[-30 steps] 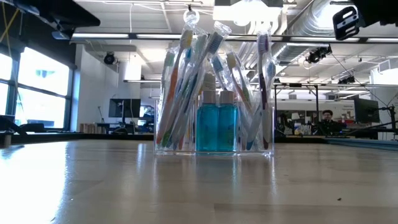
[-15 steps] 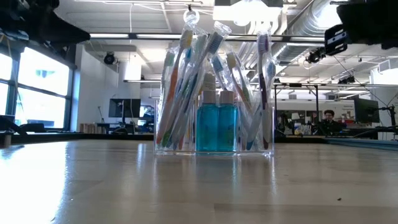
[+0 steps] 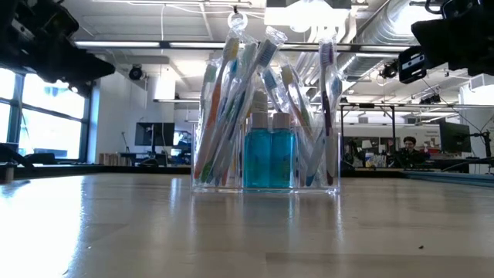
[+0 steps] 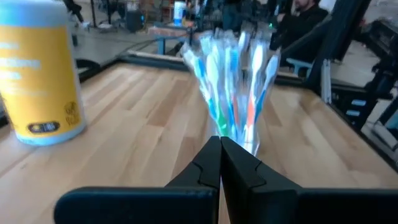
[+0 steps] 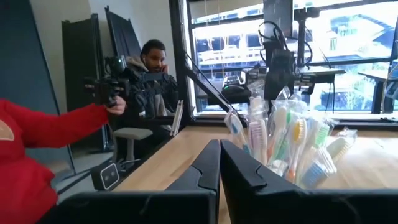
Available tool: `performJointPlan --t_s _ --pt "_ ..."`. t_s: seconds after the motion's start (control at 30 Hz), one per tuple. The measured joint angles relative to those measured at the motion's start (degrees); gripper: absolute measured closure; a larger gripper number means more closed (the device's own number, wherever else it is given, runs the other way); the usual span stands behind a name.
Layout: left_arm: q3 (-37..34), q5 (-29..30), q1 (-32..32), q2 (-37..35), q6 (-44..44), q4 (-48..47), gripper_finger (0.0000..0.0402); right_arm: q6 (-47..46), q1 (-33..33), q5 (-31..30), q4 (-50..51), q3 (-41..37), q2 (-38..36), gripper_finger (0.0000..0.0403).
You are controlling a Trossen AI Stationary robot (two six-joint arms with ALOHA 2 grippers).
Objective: Pick & Place toothbrushing station
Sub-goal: Return to Home Position
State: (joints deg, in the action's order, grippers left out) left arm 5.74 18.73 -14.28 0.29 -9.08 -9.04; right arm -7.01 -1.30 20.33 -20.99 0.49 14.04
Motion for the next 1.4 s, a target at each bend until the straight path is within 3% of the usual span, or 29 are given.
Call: performJointPlan --t_s 0.53,0.7,0.83,0.9,1.0,1.07,1.4 --pt "-1.89 -1.49 0.02 0.55 1.53 3.31 0.0401 -0.22 0.04 -0.41 8.66 -0.04 0.0 0.0399" --pt "-1.93 -1.69 0.0 0.58 1.45 2.97 0.0401 0.67 0.02 6.55 10.15 -0.04 0.0 0.0399" --pt "-1.95 -1.76 0.01 0.58 1.33 2.87 0.0401 0.72 0.02 6.58 11.3 -0.07 0.0 0.0399" --pt "-1.97 -1.76 0.02 0.58 1.33 2.84 0.0401 -0.14 0.06 3.49 9.77 -0.07 0.0 0.0399" --pt "-1.97 -1.78 0.02 0.58 1.33 2.76 0.0401 -3.36 0.04 -8.78 5.86 -0.09 -0.02 0.0399" --pt "-1.99 -1.8 0.01 0.58 1.31 2.74 0.0401 -3.74 0.06 -13.88 6.15 -0.09 -0.02 0.04" --pt "-2.01 -5.14 0.0 0.58 1.18 2.3 0.0401 -2.46 0.56 -16.46 11.25 -0.13 0.0 0.04"
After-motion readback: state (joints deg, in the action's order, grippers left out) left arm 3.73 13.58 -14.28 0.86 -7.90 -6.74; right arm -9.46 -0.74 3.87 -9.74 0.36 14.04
